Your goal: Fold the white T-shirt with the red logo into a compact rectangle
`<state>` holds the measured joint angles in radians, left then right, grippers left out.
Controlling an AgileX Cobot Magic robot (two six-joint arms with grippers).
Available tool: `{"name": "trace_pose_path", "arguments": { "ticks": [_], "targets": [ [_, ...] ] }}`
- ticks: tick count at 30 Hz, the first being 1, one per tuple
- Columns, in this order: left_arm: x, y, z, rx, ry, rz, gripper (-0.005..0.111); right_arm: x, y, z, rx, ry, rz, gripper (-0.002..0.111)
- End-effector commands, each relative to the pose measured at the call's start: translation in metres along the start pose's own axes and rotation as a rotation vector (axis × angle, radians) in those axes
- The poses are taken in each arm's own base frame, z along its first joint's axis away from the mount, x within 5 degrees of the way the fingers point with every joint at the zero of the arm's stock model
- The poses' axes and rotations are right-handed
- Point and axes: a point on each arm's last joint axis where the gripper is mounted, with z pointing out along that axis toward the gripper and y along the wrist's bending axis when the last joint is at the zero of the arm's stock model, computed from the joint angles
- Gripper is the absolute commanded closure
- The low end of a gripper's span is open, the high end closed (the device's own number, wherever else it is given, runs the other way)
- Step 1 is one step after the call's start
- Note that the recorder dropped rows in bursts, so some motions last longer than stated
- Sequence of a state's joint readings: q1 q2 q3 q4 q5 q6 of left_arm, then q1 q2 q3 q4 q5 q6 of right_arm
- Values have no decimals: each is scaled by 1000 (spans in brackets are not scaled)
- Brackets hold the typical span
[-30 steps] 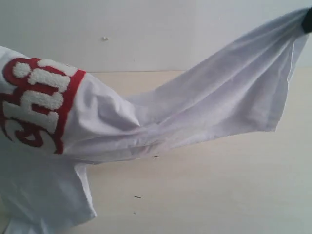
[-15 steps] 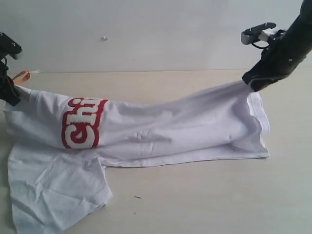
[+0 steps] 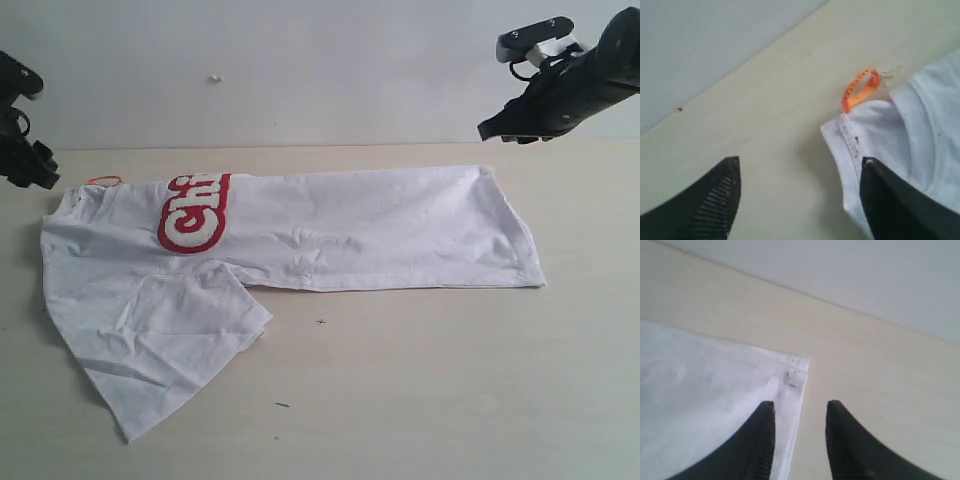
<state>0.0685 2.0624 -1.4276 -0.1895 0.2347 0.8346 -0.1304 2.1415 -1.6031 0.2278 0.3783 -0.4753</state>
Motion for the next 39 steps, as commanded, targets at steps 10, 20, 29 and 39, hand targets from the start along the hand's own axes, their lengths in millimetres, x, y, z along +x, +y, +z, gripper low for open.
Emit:
{"name": "trace_pose_path", "arguments": {
  "ticks": [10, 20, 29, 39],
  "targets": [
    [-8, -13, -22, 210, 68, -483, 107, -13, 7, -19, -145, 148, 96, 108],
    [9, -87, -51, 639, 322, -264, 107, 33, 27, -10, -266, 347, 99, 108],
    [30, -170, -54, 677, 448, -53, 107, 60, 32, -3, -263, 406, 109, 108],
    [84, -191, -63, 634, 699, 25, 107, 85, 37, 4, -247, 433, 132, 108]
  ]
}}
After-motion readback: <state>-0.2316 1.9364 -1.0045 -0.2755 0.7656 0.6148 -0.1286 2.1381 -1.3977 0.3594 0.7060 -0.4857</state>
